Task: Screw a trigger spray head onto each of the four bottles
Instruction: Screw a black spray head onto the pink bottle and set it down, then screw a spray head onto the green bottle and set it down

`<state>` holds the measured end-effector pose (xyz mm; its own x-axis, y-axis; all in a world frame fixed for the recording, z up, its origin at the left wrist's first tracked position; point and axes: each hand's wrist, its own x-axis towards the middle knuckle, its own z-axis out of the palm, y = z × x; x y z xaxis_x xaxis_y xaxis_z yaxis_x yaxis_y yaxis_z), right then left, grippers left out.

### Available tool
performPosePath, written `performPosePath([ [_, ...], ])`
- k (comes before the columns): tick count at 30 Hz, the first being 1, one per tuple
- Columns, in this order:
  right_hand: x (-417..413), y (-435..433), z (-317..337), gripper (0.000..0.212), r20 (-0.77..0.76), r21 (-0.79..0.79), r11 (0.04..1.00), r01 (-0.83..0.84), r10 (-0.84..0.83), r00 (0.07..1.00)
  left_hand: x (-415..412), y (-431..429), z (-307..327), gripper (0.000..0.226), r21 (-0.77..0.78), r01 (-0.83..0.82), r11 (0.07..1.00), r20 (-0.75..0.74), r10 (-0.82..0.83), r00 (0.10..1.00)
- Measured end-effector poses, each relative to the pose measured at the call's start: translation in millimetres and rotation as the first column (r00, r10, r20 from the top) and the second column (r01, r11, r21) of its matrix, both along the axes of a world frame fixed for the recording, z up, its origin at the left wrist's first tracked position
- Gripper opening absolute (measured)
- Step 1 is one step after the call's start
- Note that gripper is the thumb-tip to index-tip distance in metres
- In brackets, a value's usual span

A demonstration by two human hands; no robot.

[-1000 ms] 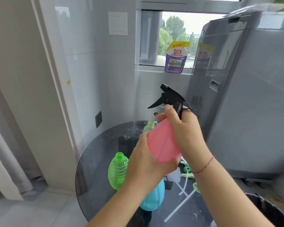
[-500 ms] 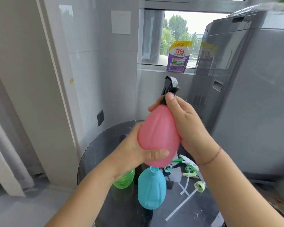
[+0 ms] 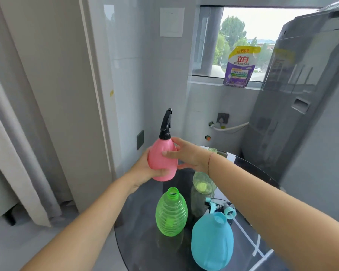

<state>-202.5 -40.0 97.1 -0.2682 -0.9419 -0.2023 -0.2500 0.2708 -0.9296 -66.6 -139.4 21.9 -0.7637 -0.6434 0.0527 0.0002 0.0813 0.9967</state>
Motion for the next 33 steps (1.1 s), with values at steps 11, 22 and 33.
performPosePath([
  [11,0.5,-56.1,-58.7,0.057,-0.058,0.151,0.988,-0.019,0.028,0.998,-1.7,-43.4,-76.2,0.089,0.005,-0.132,0.991,0.116,0.13,0.985],
  [22,8.5,-52.6,-58.0,0.081,-0.159,0.177,0.984,0.015,0.014,0.987,15.2,-49.7,-85.4,0.117,0.011,-0.171,0.985,0.208,0.165,0.964],
  [33,-32.9,125.4,20.9,0.022,-0.1,-0.24,0.947,0.211,-0.241,0.965,76.5,70.5,-43.0,0.08,-0.246,-0.237,0.94,-0.122,0.213,0.97],
])
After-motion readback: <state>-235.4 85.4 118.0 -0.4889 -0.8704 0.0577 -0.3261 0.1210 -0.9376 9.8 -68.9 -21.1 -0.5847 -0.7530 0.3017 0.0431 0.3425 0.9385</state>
